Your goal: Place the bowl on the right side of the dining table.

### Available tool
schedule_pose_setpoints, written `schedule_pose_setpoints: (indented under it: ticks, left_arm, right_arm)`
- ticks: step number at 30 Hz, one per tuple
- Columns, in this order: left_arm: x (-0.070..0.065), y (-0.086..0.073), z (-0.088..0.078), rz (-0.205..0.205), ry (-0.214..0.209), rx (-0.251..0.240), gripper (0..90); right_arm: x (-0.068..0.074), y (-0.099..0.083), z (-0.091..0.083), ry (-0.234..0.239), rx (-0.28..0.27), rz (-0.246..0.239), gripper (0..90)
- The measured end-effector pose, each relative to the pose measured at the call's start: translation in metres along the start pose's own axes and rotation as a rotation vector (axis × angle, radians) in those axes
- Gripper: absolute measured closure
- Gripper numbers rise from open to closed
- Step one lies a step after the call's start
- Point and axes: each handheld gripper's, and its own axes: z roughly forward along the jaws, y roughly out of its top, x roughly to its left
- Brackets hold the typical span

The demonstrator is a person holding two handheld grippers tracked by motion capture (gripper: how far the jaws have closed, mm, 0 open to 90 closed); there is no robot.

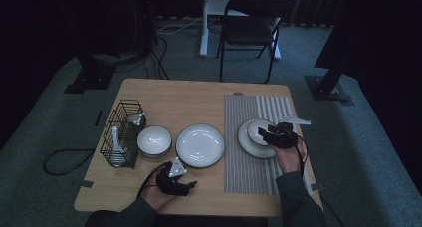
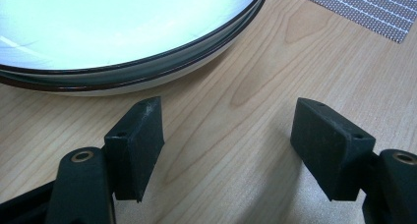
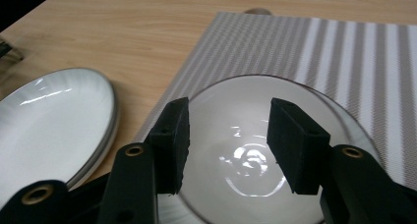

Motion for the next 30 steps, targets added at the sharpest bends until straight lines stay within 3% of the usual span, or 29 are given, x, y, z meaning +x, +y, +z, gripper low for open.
schedule_pose_setpoints:
  ticks: [1,6,10,16,20,23,24,30]
  left_arm:
    - [0.0,0.0,0.0,0.002,-0.001,0.0,28.9]
    - [0.0,0.0,0.0,0.001,-0.001,0.002,28.9]
    - [0.0,0.0,0.0,0.002,0.003,0.004,28.9]
    - [0.0,0.001,0.0,0.001,0.003,0.009,28.8]
    - [-0.001,0.001,-0.001,-0.003,0.006,0.015,28.9]
    - [-0.002,0.002,-0.001,-0.009,0.008,0.018,30.0]
    - [-0.002,0.002,-0.001,-0.009,0.008,0.018,33.7]
    - [-0.002,0.003,-0.004,-0.015,0.015,0.014,35.4]
  right_arm:
    - [0.007,-0.001,0.0,0.008,-0.006,-0.027,50.1]
    - [0.018,-0.005,0.0,0.044,-0.007,-0.057,49.9]
    - [0.032,-0.014,0.005,0.083,0.002,-0.143,50.6]
    - [0.048,-0.028,0.008,0.144,0.007,-0.217,50.5]
    - [0.061,-0.04,0.012,0.183,0.028,-0.27,50.1]
    - [0.069,-0.053,0.017,0.185,0.052,-0.328,50.1]
    - [0.069,-0.053,0.017,0.185,0.052,-0.328,50.1]
    - [0.083,-0.074,0.028,0.221,0.112,-0.404,49.3]
